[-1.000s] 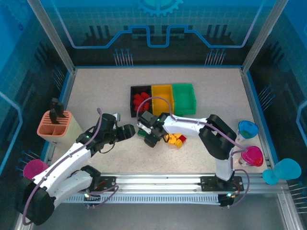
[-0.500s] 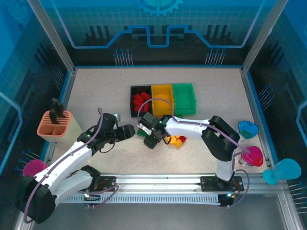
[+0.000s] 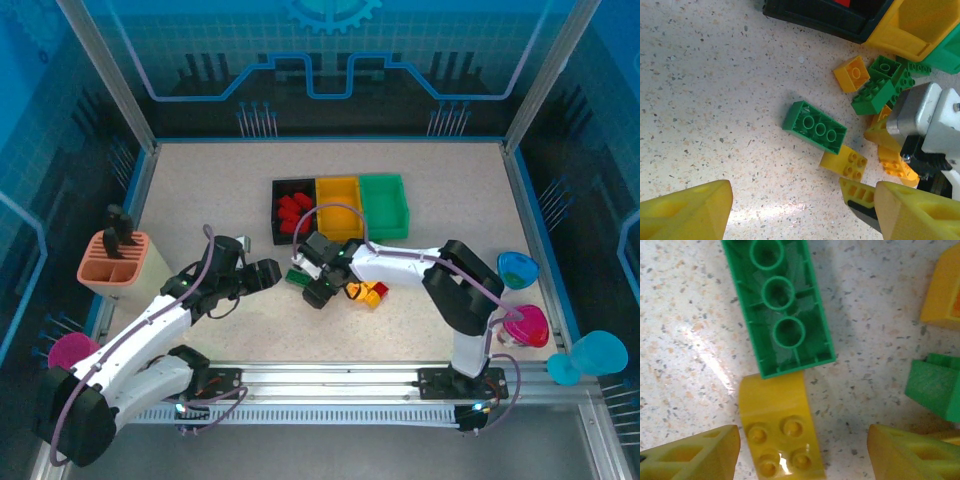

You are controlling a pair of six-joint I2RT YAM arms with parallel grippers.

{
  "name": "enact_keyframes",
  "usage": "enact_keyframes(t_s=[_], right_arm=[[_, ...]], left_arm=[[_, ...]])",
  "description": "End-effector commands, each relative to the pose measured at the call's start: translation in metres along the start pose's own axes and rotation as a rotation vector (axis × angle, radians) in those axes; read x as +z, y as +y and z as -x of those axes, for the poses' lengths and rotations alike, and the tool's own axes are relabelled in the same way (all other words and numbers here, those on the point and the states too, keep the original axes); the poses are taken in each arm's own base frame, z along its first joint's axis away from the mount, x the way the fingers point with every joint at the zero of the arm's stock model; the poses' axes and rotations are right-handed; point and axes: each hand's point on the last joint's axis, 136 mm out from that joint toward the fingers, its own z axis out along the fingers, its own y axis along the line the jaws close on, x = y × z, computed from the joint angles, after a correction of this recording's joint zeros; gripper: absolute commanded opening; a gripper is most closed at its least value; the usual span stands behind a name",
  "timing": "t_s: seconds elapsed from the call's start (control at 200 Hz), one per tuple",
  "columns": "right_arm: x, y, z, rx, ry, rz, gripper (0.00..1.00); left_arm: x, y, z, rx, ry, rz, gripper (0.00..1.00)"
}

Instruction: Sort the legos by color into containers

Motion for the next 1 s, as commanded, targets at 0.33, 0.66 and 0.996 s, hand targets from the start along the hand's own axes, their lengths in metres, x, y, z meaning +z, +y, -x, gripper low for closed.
enact_keyframes(t_s=[0.33, 0.66, 0.996], right_arm=[[0.008, 0.017, -0.013, -0.027, 0.039, 0.069, 0.65], [0.015, 0.016, -0.02, -0.005, 0.049, 0.024, 0.49], [-0.037, 0.003, 0.013, -0.007, -0.099, -0.043, 0.33]], left_arm=[[0.0, 0.0, 0.003, 0.014, -0.001, -0.01, 0.76], [-0.001, 0.0, 0.003, 0.014, -0.003, -0.009, 0.76], [-0.004, 0.002, 0.003, 0.02, -0.011, -0.004, 0.75]])
